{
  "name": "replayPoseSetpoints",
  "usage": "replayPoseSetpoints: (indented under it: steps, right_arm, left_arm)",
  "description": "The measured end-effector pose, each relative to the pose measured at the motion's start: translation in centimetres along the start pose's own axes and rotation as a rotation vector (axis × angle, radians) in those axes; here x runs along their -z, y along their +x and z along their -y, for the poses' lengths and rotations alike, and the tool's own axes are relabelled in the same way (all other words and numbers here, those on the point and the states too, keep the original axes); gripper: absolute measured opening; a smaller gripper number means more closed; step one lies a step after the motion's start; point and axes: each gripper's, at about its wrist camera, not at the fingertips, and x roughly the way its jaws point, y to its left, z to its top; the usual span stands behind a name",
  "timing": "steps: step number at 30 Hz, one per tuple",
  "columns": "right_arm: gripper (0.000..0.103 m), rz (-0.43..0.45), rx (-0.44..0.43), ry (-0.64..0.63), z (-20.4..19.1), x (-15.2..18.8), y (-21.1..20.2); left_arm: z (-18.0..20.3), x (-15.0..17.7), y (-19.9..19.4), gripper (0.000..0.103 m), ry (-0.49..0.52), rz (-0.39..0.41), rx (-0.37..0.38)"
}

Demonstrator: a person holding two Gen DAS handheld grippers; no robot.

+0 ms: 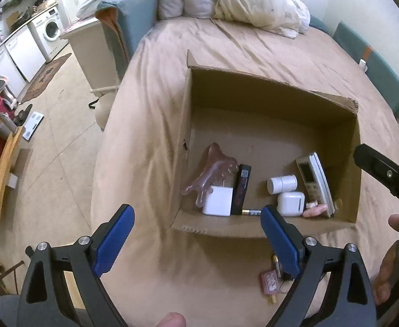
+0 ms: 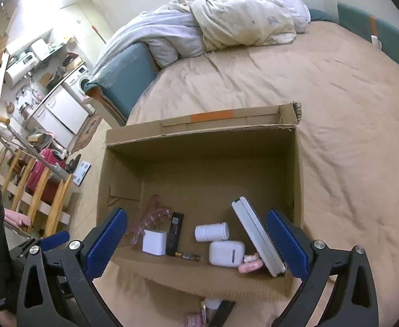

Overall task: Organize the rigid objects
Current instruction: 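Open both tools and withdraw them toward the remaining items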

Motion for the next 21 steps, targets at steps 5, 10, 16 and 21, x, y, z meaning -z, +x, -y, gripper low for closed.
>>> replayPoseSetpoints:
  steps: [5, 10, 16, 21]
  right_arm:
    - [0.103, -0.02, 0.008, -0.036, -0.3, 1.9, -1.0]
    - [0.103, -0.043, 0.014, -0.051, -0.6, 3.9, -1.7]
    - [0.103, -0.085, 0.021, -0.083, -0.7, 6.0, -1.8]
    - [0.103, -0.116, 0.048, -0.048, 0.7, 6.8, -1.3]
  left_arm:
    - [-0.5, 1.8, -0.5, 0.093, 0.016, 0.003, -0.009]
    - [-1.0, 3.2, -0.5, 0.093, 0.021, 0.0, -0.011]
    - [-1.7, 4.5, 0.7, 0.093, 0.018, 0.02, -0.017]
    - [-2.7, 5.1, 3.0, 0.093, -0.028, -0.058, -0.008]
